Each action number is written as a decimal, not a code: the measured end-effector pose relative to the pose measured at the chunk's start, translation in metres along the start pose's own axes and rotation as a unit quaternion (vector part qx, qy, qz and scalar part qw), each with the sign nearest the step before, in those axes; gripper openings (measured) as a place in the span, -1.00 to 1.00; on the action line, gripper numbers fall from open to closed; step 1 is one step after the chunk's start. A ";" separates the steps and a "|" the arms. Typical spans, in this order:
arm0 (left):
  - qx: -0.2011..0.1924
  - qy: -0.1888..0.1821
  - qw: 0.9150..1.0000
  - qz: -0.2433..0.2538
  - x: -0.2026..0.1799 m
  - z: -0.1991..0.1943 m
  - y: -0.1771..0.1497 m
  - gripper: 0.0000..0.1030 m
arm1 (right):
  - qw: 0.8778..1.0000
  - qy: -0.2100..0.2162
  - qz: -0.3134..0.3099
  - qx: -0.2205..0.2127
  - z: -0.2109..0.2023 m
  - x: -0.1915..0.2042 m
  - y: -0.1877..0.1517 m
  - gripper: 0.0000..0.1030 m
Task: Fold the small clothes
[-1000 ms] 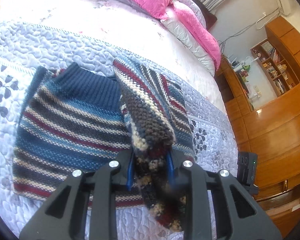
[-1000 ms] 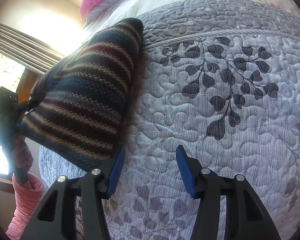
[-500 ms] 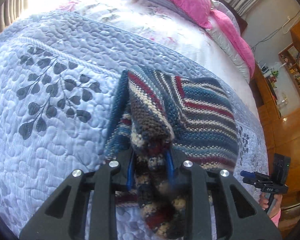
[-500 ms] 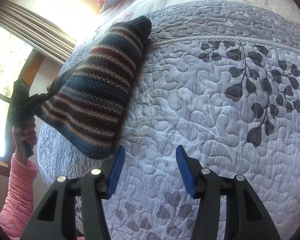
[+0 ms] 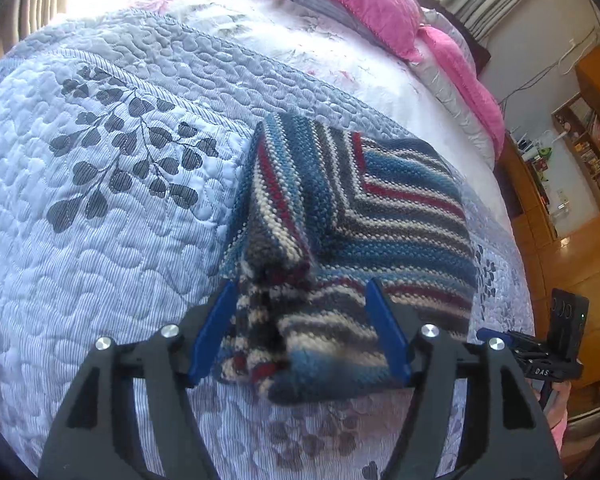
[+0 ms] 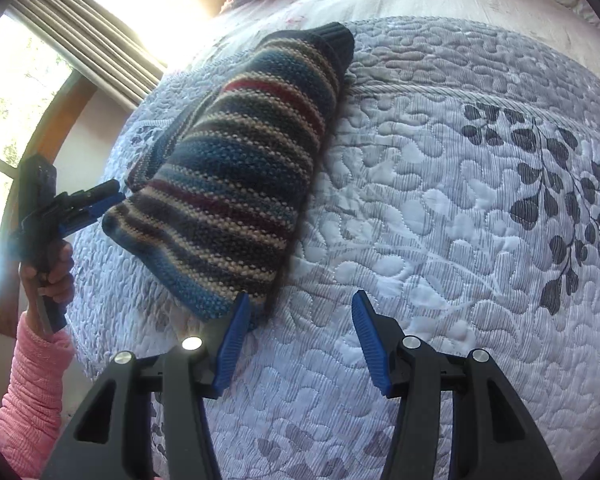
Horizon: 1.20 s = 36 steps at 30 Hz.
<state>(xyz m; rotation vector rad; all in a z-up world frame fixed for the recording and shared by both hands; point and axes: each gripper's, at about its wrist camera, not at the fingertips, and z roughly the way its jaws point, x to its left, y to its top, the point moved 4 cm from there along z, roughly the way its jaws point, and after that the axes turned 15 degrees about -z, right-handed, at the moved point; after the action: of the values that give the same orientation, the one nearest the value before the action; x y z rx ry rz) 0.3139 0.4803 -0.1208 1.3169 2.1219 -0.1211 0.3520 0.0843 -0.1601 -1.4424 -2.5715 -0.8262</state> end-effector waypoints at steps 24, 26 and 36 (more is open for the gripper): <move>0.069 0.013 0.998 0.000 0.034 0.048 -0.035 -0.60 | 0.998 0.038 -0.005 0.048 0.061 0.036 -0.004 -0.59; 0.066 0.008 0.998 -0.006 0.036 0.052 -0.035 -0.58 | 0.998 0.041 -0.005 0.051 0.065 0.035 -0.003 -0.58; 0.012 0.000 1.000 0.010 0.012 -0.001 0.012 0.30 | 1.000 0.012 -0.027 0.003 0.015 0.021 0.039 -0.06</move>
<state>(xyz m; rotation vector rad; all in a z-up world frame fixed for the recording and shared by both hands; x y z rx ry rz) 0.3199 0.4960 -0.1233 1.3528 2.1124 -0.1392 0.3753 0.1238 -0.1503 -1.3602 -2.6034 -0.8354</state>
